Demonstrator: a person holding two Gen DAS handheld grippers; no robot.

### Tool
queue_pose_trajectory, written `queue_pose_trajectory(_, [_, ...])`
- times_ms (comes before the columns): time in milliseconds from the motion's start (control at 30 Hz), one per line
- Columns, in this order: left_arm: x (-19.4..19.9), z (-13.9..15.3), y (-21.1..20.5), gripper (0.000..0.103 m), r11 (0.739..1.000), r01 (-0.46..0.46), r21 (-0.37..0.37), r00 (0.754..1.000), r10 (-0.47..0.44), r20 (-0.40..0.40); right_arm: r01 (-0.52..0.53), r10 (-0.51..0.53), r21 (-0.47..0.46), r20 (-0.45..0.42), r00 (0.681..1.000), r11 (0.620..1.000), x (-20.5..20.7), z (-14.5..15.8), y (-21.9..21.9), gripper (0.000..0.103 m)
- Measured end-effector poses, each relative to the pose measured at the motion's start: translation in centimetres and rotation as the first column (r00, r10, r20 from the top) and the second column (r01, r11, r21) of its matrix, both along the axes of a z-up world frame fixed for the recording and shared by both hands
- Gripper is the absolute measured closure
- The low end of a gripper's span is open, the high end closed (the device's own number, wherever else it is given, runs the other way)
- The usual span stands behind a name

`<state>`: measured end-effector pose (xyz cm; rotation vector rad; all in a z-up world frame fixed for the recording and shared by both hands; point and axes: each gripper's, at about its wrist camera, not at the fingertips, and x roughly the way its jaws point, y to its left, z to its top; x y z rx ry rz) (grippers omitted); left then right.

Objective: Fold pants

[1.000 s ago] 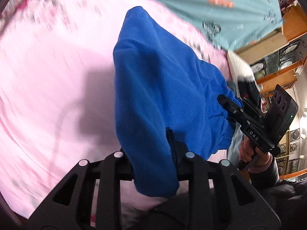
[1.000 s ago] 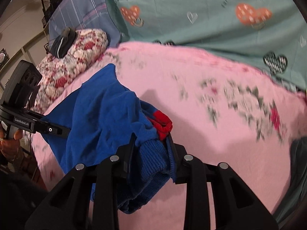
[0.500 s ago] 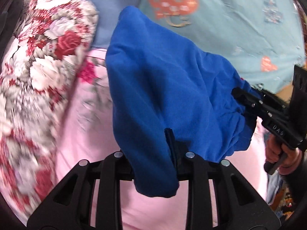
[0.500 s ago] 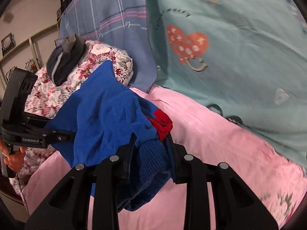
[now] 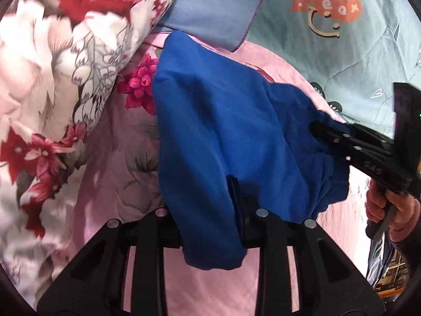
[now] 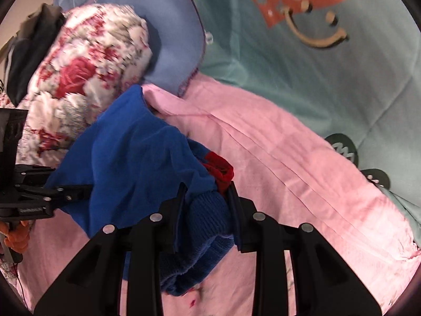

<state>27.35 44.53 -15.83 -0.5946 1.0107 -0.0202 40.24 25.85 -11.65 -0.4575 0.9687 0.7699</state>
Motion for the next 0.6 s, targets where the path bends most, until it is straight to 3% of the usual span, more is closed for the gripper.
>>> queue_pose_trajectory(100, [-1.0,-0.5,0.0,0.062,1.000,0.008,0.030,1.000,-0.008,0.018,0.030,-0.030,-0.003,-0.026,0.999,1.000,0.8,-1.4,-0.4,0.067])
queue_pose_trajectory(133, [-1.3,-0.5,-0.1,0.054,0.998,0.008,0.067,1.000,-0.009,0.017,0.047,-0.047,-0.006,-0.028,0.999,0.999,0.9,-1.8,-0.6,0.064])
queue_pose_trajectory(167, [-1.6,-0.5,-0.1,0.046,0.996,0.004,0.090,1.000,-0.005,0.011,0.067,-0.067,-0.009,-0.026,0.997,0.998,1.0,-2.0,-0.9,0.052])
queue_pose_trajectory(200, [-1.9,-0.2,-0.1,0.045,0.993,-0.006,0.121,1.000,0.006,0.001,0.080,-0.080,-0.011,-0.024,0.997,0.997,1.1,-1.9,-1.1,0.045])
queue_pose_trajectory(300, [-3.3,2.5,-0.2,0.047,0.975,-0.036,0.218,0.999,0.034,0.014,0.103,-0.103,-0.007,-0.028,0.994,0.995,0.8,0.0,-1.9,0.044])
queue_pose_trajectory(400, [-4.7,7.0,-0.8,0.047,0.945,-0.092,0.312,0.990,0.053,0.129,0.126,-0.129,0.120,0.018,0.991,0.985,-0.8,4.3,-3.3,0.044])
queue_pose_trajectory(433, [-4.8,7.8,-1.0,0.045,0.946,-0.098,0.309,0.986,0.050,0.159,0.099,-0.102,0.219,0.002,0.995,0.971,-1.9,6.1,-3.7,0.044])
queue_pose_trajectory(467, [-4.6,8.7,-1.2,0.045,0.953,-0.095,0.286,0.980,0.039,0.195,0.080,-0.080,0.257,-0.009,0.997,0.963,-2.4,6.7,-3.7,0.044])
queue_pose_trajectory(533, [-3.9,8.8,-1.7,0.045,0.970,-0.063,0.234,0.977,0.011,0.215,0.031,-0.015,0.306,-0.056,0.998,0.952,-3.8,6.9,-2.9,0.053])
queue_pose_trajectory(600, [-2.6,6.9,-2.2,0.045,0.973,-0.036,0.226,0.985,-0.004,0.175,0.011,0.026,0.304,-0.116,0.993,0.953,-4.3,5.7,-2.0,0.076])
